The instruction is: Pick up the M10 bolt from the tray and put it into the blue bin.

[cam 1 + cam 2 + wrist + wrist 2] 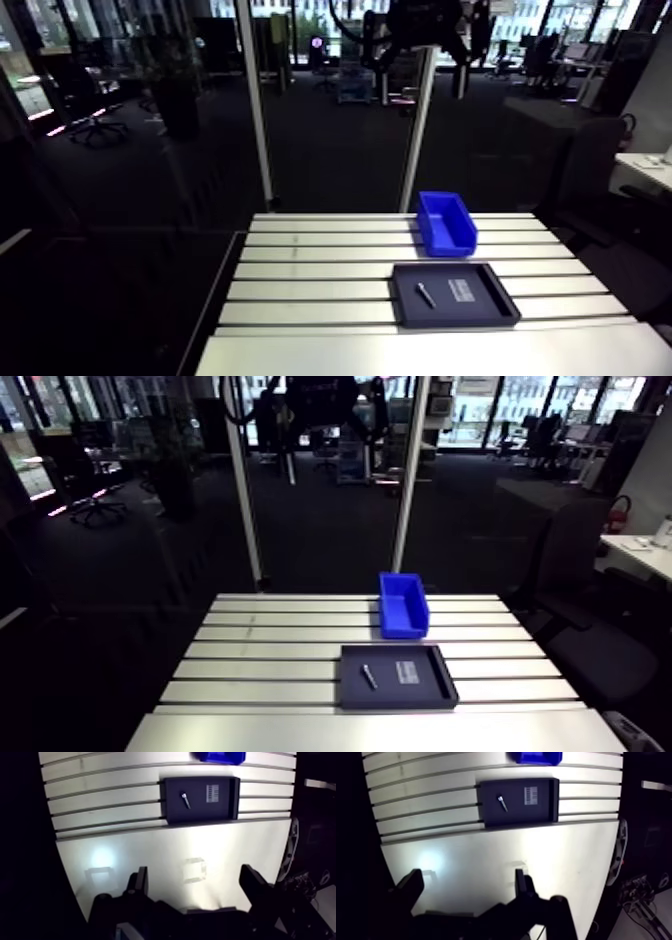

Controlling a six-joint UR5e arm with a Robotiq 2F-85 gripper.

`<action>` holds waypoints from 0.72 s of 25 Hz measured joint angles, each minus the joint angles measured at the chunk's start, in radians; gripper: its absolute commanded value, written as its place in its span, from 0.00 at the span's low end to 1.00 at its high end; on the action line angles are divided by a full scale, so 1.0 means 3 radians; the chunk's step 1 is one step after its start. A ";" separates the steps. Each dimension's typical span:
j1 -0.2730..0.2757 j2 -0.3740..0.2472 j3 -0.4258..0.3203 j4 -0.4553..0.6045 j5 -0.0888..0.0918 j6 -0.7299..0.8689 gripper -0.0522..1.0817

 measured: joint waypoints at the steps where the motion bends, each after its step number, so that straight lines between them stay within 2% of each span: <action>1: -0.0023 0.0000 0.0020 -0.0004 -0.0031 -0.0025 0.05; 5: -0.0097 -0.0002 0.0128 -0.0087 -0.0091 -0.0244 0.05; 11: -0.0172 0.0001 0.0295 -0.0294 -0.0093 -0.0661 0.05; 15: -0.0229 0.0005 0.0461 -0.0485 -0.0060 -0.0877 0.05; 18: -0.0305 0.0007 0.0600 -0.0638 0.0019 -0.1021 0.05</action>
